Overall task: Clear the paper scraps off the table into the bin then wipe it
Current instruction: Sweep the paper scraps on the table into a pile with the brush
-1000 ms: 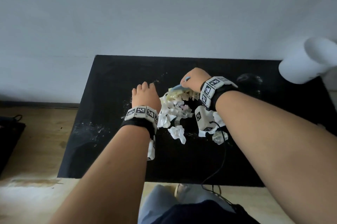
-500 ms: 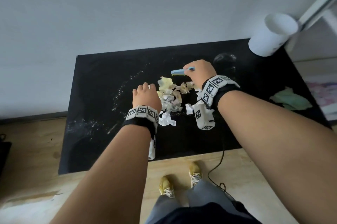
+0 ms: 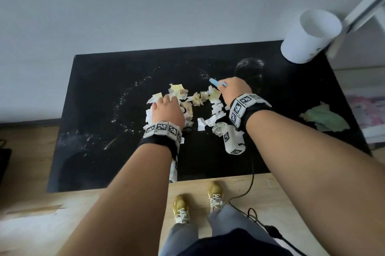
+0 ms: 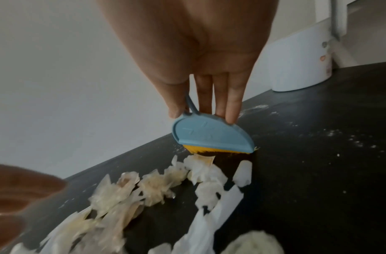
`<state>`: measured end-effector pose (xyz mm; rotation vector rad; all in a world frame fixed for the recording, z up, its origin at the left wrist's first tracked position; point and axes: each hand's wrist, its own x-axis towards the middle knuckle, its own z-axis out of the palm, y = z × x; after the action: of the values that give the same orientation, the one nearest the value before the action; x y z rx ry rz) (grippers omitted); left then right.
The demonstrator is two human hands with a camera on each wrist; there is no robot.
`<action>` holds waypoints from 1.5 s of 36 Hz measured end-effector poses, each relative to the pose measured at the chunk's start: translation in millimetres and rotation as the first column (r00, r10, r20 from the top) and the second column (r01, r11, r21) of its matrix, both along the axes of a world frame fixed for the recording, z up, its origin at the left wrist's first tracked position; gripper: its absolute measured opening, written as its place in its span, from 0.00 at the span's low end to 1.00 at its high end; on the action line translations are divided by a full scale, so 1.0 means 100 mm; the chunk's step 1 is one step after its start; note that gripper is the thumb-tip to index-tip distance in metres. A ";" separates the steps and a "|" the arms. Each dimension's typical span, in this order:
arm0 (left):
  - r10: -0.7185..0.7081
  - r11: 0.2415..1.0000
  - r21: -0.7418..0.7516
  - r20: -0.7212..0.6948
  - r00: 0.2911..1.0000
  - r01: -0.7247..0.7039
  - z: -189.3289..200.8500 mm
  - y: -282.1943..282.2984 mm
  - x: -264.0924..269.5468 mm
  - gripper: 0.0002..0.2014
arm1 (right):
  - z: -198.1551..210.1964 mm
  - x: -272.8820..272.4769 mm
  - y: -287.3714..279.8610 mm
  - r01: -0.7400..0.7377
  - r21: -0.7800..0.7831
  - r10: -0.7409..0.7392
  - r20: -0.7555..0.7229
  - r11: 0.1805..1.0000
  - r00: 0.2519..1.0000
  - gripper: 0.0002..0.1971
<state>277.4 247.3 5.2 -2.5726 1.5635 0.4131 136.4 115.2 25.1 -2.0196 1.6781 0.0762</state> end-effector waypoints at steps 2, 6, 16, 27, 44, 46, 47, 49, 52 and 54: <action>0.012 1.000 0.014 -0.010 1.000 -0.011 -0.01 0.02 -0.05 0.20 | -0.02 0.02 0.09 -0.038 0.003 0.038 0.027 0.999 0.999 0.19; 0.001 1.000 0.006 -0.035 0.999 -0.001 -0.02 0.05 -0.17 0.21 | -0.04 0.02 0.26 -0.159 0.014 0.158 0.058 0.987 0.986 0.19; -0.037 0.999 -0.023 -0.014 0.999 0.037 0.07 0.11 -0.27 0.22 | 0.18 -0.35 0.39 -0.002 -0.197 0.011 0.047 0.980 0.999 0.11; -0.071 0.997 -0.016 -0.017 0.997 0.071 0.07 0.38 -0.18 0.23 | 0.03 -0.41 0.76 0.144 -0.056 -0.147 -0.062 0.988 0.987 0.17; -0.054 0.999 -0.007 -0.016 0.998 0.054 0.05 0.76 0.15 0.22 | 0.06 -0.23 1.19 0.241 -0.147 -0.247 -0.025 0.959 0.969 0.14; -0.054 0.999 -0.007 -0.012 0.998 0.054 0.05 0.78 0.18 0.22 | 0.07 -0.17 1.23 0.225 -0.129 -0.231 -0.036 0.966 0.972 0.14; -0.054 0.999 -0.007 -0.008 0.998 0.054 0.05 0.78 0.20 0.22 | 0.07 -0.12 1.25 0.211 -0.123 -0.217 -0.034 0.970 0.976 0.13; -0.056 0.998 -0.011 -0.004 0.998 0.056 0.05 0.79 0.22 0.21 | 0.06 -0.02 1.29 0.196 -0.111 -0.199 -0.016 0.974 0.980 0.13; -0.065 0.998 -0.022 0.004 0.998 0.066 0.07 0.78 0.26 0.21 | 0.08 0.11 1.28 0.178 -0.110 -0.177 0.016 0.978 0.984 0.13; -0.067 0.997 -0.034 0.013 0.998 0.067 0.08 0.75 0.29 0.20 | 0.13 0.14 1.24 0.173 -0.125 -0.168 0.048 0.977 0.985 0.13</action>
<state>306.0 322.5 13.1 -2.5347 1.6617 0.3668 150.5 239.5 37.9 -1.9453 1.8678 -0.1314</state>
